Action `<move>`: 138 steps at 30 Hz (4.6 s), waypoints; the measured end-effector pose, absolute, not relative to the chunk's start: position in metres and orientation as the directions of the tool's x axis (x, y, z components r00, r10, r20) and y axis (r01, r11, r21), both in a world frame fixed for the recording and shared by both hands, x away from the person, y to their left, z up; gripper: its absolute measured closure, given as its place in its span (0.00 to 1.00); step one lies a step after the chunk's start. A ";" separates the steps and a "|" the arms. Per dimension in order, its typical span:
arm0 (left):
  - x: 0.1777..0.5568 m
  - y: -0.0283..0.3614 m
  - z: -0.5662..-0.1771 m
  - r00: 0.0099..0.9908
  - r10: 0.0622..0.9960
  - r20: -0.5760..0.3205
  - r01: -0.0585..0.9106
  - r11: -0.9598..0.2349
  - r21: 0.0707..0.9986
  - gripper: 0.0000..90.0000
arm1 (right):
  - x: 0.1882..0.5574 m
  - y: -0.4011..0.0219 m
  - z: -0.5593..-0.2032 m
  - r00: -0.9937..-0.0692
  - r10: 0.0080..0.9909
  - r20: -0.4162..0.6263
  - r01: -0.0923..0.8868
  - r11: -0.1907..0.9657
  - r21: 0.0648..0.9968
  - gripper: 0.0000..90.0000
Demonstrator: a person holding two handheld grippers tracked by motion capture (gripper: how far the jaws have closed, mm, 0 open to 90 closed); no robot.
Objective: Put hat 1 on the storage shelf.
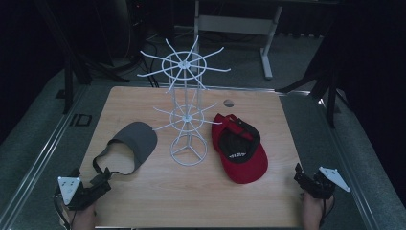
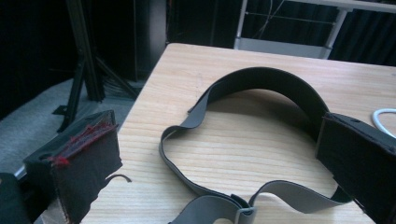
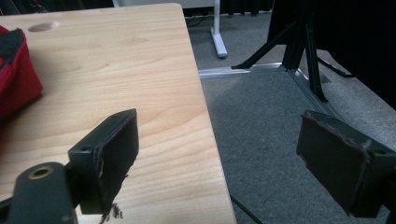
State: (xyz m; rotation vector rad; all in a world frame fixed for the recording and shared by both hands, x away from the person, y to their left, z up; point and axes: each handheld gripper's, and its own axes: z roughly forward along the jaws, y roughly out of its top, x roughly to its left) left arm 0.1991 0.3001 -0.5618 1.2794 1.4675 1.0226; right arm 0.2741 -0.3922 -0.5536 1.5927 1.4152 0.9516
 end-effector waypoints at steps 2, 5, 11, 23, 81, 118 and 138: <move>0.199 0.299 -0.561 -0.039 0.994 -0.105 0.243 0.112 0.964 0.00 | 0.274 -0.392 -0.554 0.093 0.995 0.026 0.417 -0.063 0.907 0.14; 0.199 0.296 -0.560 -0.046 0.996 -0.077 0.256 0.086 0.963 0.00 | 0.275 -0.391 -0.551 0.078 0.997 0.014 0.435 -0.046 0.899 0.14; 0.198 0.298 -0.560 -0.073 0.989 -0.125 0.256 0.140 0.957 0.00 | 0.277 -0.388 -0.537 0.027 0.998 0.049 0.461 -0.056 0.885 0.14; 0.197 0.293 -0.557 -0.028 0.992 -0.125 0.286 0.128 0.950 0.00 | 0.294 -0.385 -0.517 -0.075 0.997 0.036 0.550 0.012 0.835 0.15; 0.198 0.289 -0.554 0.037 0.988 -0.149 0.352 0.127 0.928 0.00 | 0.440 -0.257 -0.499 -0.533 0.845 -0.048 0.558 0.394 0.731 0.34; 0.199 0.291 -0.557 0.030 0.986 -0.164 0.365 0.142 0.920 0.00 | 0.452 -0.245 -0.534 -0.622 0.776 -0.109 0.585 0.552 0.595 0.95; 0.199 0.292 -0.556 0.019 0.988 -0.156 0.361 0.139 0.922 0.00 | 0.418 -0.273 -0.472 -0.572 0.820 -0.031 0.546 0.408 0.732 0.96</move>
